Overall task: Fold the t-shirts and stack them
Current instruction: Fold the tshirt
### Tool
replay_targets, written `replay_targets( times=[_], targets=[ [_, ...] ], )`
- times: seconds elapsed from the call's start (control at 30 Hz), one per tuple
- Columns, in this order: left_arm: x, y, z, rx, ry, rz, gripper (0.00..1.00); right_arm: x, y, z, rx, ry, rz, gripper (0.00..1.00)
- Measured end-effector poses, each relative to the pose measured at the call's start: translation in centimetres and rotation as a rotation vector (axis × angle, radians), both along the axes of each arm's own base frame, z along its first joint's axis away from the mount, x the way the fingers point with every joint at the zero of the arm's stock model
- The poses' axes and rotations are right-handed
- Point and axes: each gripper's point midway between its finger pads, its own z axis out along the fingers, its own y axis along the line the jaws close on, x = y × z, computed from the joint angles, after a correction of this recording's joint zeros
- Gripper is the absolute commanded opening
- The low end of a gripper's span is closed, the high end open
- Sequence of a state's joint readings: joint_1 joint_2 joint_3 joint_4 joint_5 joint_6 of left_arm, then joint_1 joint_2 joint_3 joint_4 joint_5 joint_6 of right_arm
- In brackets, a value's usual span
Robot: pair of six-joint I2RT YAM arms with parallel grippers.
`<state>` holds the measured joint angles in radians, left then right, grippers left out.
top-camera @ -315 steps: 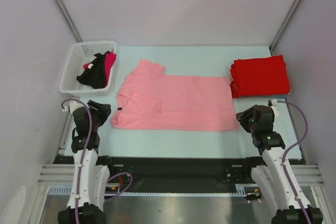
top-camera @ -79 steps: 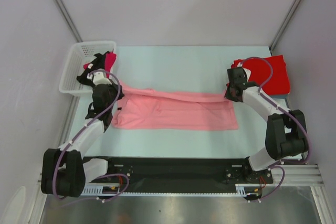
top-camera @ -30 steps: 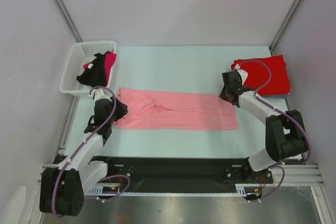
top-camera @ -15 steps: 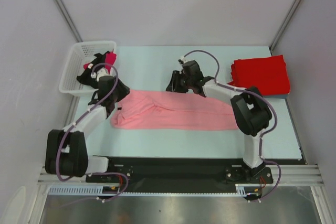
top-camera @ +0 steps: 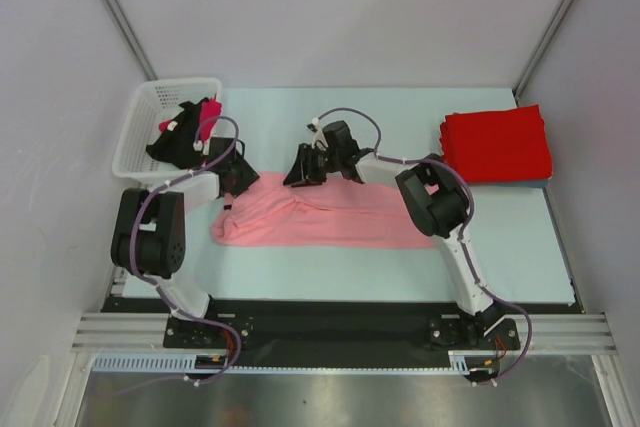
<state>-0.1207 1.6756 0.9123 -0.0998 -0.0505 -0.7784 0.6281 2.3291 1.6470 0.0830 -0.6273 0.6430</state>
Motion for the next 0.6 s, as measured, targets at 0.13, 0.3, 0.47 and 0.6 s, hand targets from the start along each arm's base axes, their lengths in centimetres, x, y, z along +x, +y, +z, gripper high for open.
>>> replay_targets(
  times=[0.13, 0.3, 0.47, 0.6],
  targets=[
    [-0.1, 0.2, -1.5, 0.004, 0.07, 0.034, 0.48, -0.8, 1.1, -0.7, 0.029, 0.032, 0.049, 0.42],
    [0.9, 0.6, -1.6, 0.024, 0.12, 0.073, 0.46, -1.4, 2.2, -1.1, 0.032, 0.043, 0.092, 0.31],
    [0.9, 0.7, -1.7, 0.03, 0.143, 0.081, 0.45, -1.8, 2.4, -1.3, 0.034, 0.049, 0.113, 0.03],
    [0.9, 0.8, -1.7, 0.034, 0.148, 0.084, 0.45, -2.6, 2.0, -1.6, 0.055, 0.064, 0.135, 0.02]
  ],
)
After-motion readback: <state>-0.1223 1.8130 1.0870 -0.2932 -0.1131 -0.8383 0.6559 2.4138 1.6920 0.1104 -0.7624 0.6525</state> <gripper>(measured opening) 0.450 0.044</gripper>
